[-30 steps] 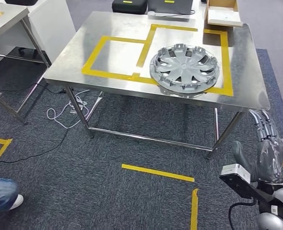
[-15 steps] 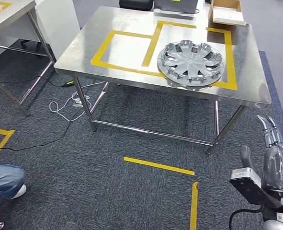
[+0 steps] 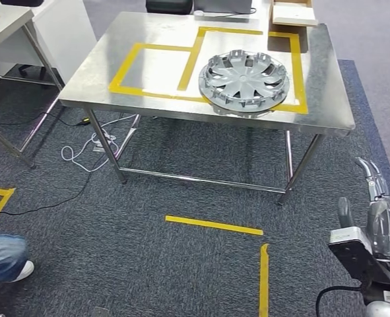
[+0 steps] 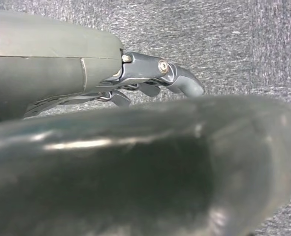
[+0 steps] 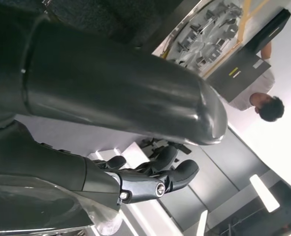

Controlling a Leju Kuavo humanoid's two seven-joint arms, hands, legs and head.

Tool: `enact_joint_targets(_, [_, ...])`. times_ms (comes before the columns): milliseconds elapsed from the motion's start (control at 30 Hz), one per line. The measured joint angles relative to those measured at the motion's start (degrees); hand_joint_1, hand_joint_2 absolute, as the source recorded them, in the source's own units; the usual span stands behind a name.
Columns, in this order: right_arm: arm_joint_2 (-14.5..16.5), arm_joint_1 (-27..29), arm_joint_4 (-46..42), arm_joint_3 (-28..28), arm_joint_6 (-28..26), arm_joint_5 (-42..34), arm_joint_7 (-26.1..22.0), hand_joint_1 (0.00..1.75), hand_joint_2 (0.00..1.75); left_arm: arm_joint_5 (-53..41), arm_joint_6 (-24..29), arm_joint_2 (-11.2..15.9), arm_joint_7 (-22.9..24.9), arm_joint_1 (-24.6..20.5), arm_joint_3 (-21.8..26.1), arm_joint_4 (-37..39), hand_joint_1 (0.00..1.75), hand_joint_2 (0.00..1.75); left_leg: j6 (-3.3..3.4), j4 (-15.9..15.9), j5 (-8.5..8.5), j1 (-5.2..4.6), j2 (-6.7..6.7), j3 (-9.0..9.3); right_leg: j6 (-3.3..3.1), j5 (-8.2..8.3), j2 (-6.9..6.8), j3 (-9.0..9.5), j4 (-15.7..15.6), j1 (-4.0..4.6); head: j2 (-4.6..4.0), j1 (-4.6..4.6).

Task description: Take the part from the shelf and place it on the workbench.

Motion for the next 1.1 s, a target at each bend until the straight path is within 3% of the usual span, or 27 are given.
enact_joint_targets(67, [0.13, 0.1, 0.0, -0.14, -0.22, -0.12, -0.08, 0.0, 0.0, 0.03, 0.01, 0.09, 0.0, 0.04, 0.14, 0.02, 0.0, 0.0, 0.4, -7.31, 4.06, 0.19, -1.98, 3.23, 0.19, -0.09, 1.04, -0.11, 0.27, 0.03, 0.0, 0.02])
enact_joint_targets(100, [0.17, 0.16, 0.0, -0.2, -0.38, -0.24, -0.13, 0.0, 0.0, 0.04, 0.01, 0.13, -0.02, 0.09, 0.18, 0.05, 0.0, 0.0, 0.61, -10.54, 5.2, 0.31, -3.19, 4.57, 0.43, -0.1, 1.63, -0.33, 0.45, 0.05, 0.0, 0.04])
enact_joint_targets(167, [0.25, 0.45, -0.01, -0.43, -0.78, -0.6, -0.25, 0.0, 0.0, 0.09, 0.04, 0.2, -0.05, 0.22, 0.21, 0.1, 0.0, 0.0, 0.89, -13.01, 5.4, 0.36, -4.47, 5.45, 1.2, 0.12, 2.78, -1.06, 0.65, -0.1, 0.0, 0.07])
enact_joint_targets(233, [0.31, 1.12, -0.03, -0.86, -1.14, -0.87, -0.33, 0.0, 0.0, 0.16, 0.11, 0.1, -0.07, 0.28, 0.23, 0.11, 0.0, 0.0, 1.25, -13.5, 5.53, 0.39, -3.32, 5.36, 2.04, 0.33, 3.63, -1.87, 0.71, -0.32, 0.0, 0.05])
enact_joint_targets(300, [0.34, 1.85, -0.04, -1.48, -1.41, -0.98, -0.39, 0.0, 0.0, 0.23, 0.21, 0.03, -0.07, 0.22, 0.26, 0.11, 0.0, 0.0, 1.96, -14.09, 5.86, 0.58, -1.93, 5.37, 2.54, -1.09, 1.81, -3.37, 2.81, -0.24, 0.0, 0.33])
enact_joint_targets(367, [0.44, 2.29, -0.04, -1.92, -1.58, -1.04, -0.43, 0.0, 0.0, 0.33, 0.28, 0.04, -0.07, 0.27, 0.28, 0.11, 0.0, 0.0, 2.42, -14.33, 5.98, 0.53, -0.4, 5.23, 2.91, -4.66, -1.06, -6.73, 9.59, -0.2, 0.0, 0.69])
enact_joint_targets(400, [0.51, 2.5, -0.04, -2.02, -1.6, -1.07, -0.43, 0.0, 0.0, 0.37, 0.29, 0.04, -0.07, 0.37, 0.29, 0.11, 0.0, 0.0, 2.47, -14.32, 5.98, 0.46, 0.41, 5.13, 3.11, -6.37, -1.7, -8.66, 13.61, -0.26, 0.0, 0.79])
enact_joint_targets(433, [0.58, 2.77, -0.03, -2.05, -1.6, -1.08, -0.43, 0.0, 0.0, 0.4, 0.3, 0.03, -0.07, 0.47, 0.29, 0.11, 0.0, 0.0, 2.48, -14.31, 5.98, 0.39, 1.21, 5.07, 3.29, -7.28, -1.96, -10.01, 16.52, -0.32, 0.0, 0.79])
enact_joint_targets(467, [0.63, 3.02, -0.03, -2.09, -1.6, -1.09, -0.43, 0.0, 0.0, 0.4, 0.3, 0.02, -0.07, 0.52, 0.29, 0.11, 0.0, 0.0, 2.48, -14.3, 5.97, 0.35, 1.97, 5.04, 3.41, -7.1, -2.09, -10.36, 17.44, -0.35, 0.0, 0.79])
enact_joint_targets(500, [0.67, 3.18, -0.02, -2.14, -1.6, -1.11, -0.42, 0.0, 0.0, 0.4, 0.3, -0.01, -0.07, 0.5, 0.29, 0.11, 0.0, 0.0, 2.45, -14.29, 5.95, 0.33, 2.7, 5.07, 3.46, -5.8, -2.35, -9.37, 15.81, -0.37, 0.0, 0.8])
enact_joint_targets(533, [0.69, 3.27, -0.02, -2.21, -1.6, -1.15, -0.42, 0.0, 0.0, 0.4, 0.3, -0.04, -0.07, 0.45, 0.29, 0.11, 0.0, 0.0, 2.38, -14.28, 5.91, 0.33, 3.37, 5.14, 3.45, -3.83, -2.97, -7.29, 12.14, -0.37, 0.0, 0.8])
enact_joint_targets(600, [0.75, 3.3, -0.02, -2.44, -1.61, -1.29, -0.32, 0.0, 0.0, 0.42, 0.34, -0.08, -0.06, 0.34, 0.31, 0.11, 0.0, 0.0, 2.01, -14.1, 5.71, 0.08, 4.53, 5.32, 3.16, -0.87, -5.43, -2.71, 3.87, -0.2, 0.0, 0.83])
enact_joint_targets(633, [0.84, 3.46, -0.02, -2.63, -1.65, -1.39, -0.23, 0.0, 0.0, 0.45, 0.37, -0.08, -0.05, 0.32, 0.32, 0.11, 0.0, 0.0, 1.73, -13.99, 5.63, -0.1, 5.02, 5.38, 2.85, -0.28, -6.27, -1.41, 1.47, -0.07, 0.0, 0.8])
enact_joint_targets(667, [0.97, 3.85, -0.02, -2.92, -1.71, -1.51, -0.13, 0.0, 0.0, 0.5, 0.41, -0.07, -0.04, 0.3, 0.36, 0.11, 0.0, 0.0, 1.46, -13.88, 5.57, -0.27, 5.49, 5.44, 2.52, -0.25, -6.6, -1.01, 0.55, 0.09, 0.0, 0.78])
enact_joint_targets(733, [1.5, 5.3, -0.03, -3.75, -1.83, -1.77, -0.03, 0.0, 0.0, 0.61, 0.51, -0.05, -0.02, 0.27, 0.47, 0.11, 0.0, 0.0, 0.9, -13.77, 5.41, -0.28, 6.31, 5.54, 1.8, -0.1, -5.5, -1.2, 0.52, 0.15, 0.0, 0.73])
enact_joint_targets(767, [1.88, 6.12, -0.03, -4.29, -1.89, -1.92, -0.08, 0.0, 0.0, 0.67, 0.58, -0.03, -0.03, 0.26, 0.56, 0.11, 0.0, 0.0, 0.55, -13.36, 4.9, -0.16, 5.8, 5.51, 1.5, 0.02, -4.97, -1.23, 0.48, 0.07, 0.0, 0.69])
enact_joint_targets(833, [2.82, 7.42, -0.03, -5.36, -1.96, -2.28, -0.28, 0.0, 0.0, 0.84, 0.74, -0.02, -0.04, 0.36, 0.78, 0.11, 0.0, 0.0, -0.08, -9.78, 2.15, 0.1, 3.22, 4.27, 0.83, 0.37, -3.91, -1.05, 0.37, -0.16, 0.0, 0.53])
enact_joint_targets(867, [3.4, 8.03, -0.03, -5.88, -1.91, -2.54, -0.42, 0.0, 0.0, 0.94, 0.8, -0.02, -0.05, 0.46, 0.93, 0.11, 0.0, 0.0, -0.24, -6.3, 0.13, 0.2, 1.73, 2.93, 0.63, 0.47, -3.33, -1.16, 0.38, -0.18, 0.0, 0.46])
enact_joint_targets(933, [4.68, 9.4, 0.04, -6.94, -1.41, -2.96, -0.72, 0.0, 0.0, 1.13, 0.94, -0.04, -0.11, 0.78, 1.22, 0.12, 0.0, 0.0, -0.3, 0.75, -2.84, 0.27, 0.56, 0.08, 0.42, 0.58, -1.94, -1.27, 0.4, -0.12, 0.0, 0.44])
enact_joint_targets(967, [5.43, 10.11, 0.1, -7.62, -0.87, -3.15, -0.86, 0.0, 0.0, 1.2, 1.04, -0.04, -0.19, 0.91, 1.38, 0.13, 0.0, 0.0, -0.25, 2.21, -2.86, 0.27, 0.41, -0.52, 0.41, 0.59, -1.14, -1.28, 0.43, -0.09, 0.0, 0.44])
enact_joint_targets(1000, [6.15, 10.71, 0.2, -8.3, -0.24, -3.28, -0.95, 0.0, 0.0, 1.28, 1.14, -0.02, -0.27, 0.99, 1.51, 0.13, 0.0, 0.0, -0.11, 1.44, -1.73, 0.27, 0.26, -0.16, 0.41, 0.6, -0.32, -1.27, 0.47, -0.06, 0.0, 0.44])
enact_joint_targets(1033, [6.87, 11.16, 0.31, -8.98, 0.37, -3.37, -0.92, 0.0, 0.0, 1.34, 1.22, -0.01, -0.34, 1.0, 1.63, 0.13, 0.0, 0.0, 0.11, -1.46, 0.33, 0.27, -0.13, 1.11, 0.42, 0.6, 0.51, -1.23, 0.54, -0.06, 0.0, 0.44])
enact_joint_targets(1100, [8.31, 11.78, 0.6, -10.27, 1.25, -3.49, -0.66, 0.0, 0.0, 1.48, 1.36, 0.08, -0.45, 0.95, 1.83, 0.15, 0.0, 0.0, 0.68, -8.92, 4.04, 0.43, -2.64, 4.24, 0.56, 0.6, 2.03, -1.34, 0.76, -0.03, 0.0, 0.47])
